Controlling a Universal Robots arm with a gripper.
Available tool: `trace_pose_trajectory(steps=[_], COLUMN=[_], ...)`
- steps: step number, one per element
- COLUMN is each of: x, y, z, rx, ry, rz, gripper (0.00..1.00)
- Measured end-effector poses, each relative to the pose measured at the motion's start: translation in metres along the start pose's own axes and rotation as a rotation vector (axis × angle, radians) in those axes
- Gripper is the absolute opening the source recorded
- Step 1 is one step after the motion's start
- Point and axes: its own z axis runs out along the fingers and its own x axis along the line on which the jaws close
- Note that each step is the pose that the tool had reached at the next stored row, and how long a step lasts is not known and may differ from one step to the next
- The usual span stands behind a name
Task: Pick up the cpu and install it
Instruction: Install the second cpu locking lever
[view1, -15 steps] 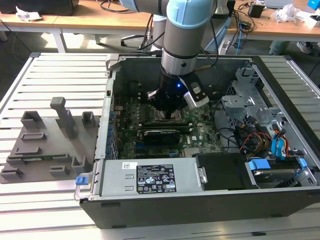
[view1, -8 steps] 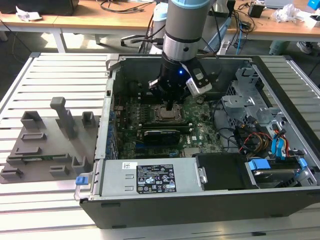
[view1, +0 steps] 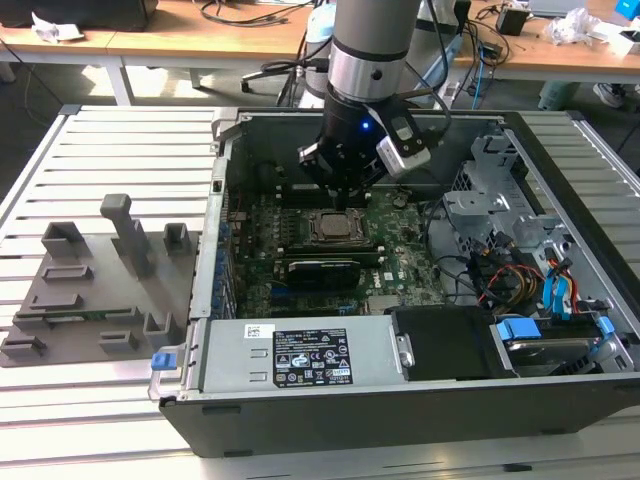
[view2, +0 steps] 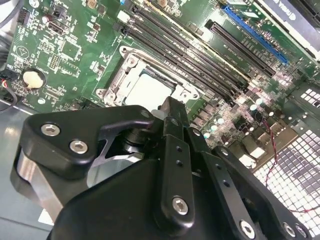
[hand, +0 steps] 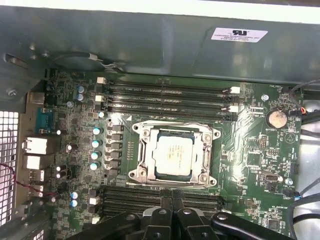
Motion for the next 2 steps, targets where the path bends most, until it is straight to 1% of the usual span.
trace_pose_trajectory(steps=[2], x=[0.0], y=[0.0], z=[0.0], rx=[0.0002], ry=[0.0], rz=[0.0], gripper=[0.11])
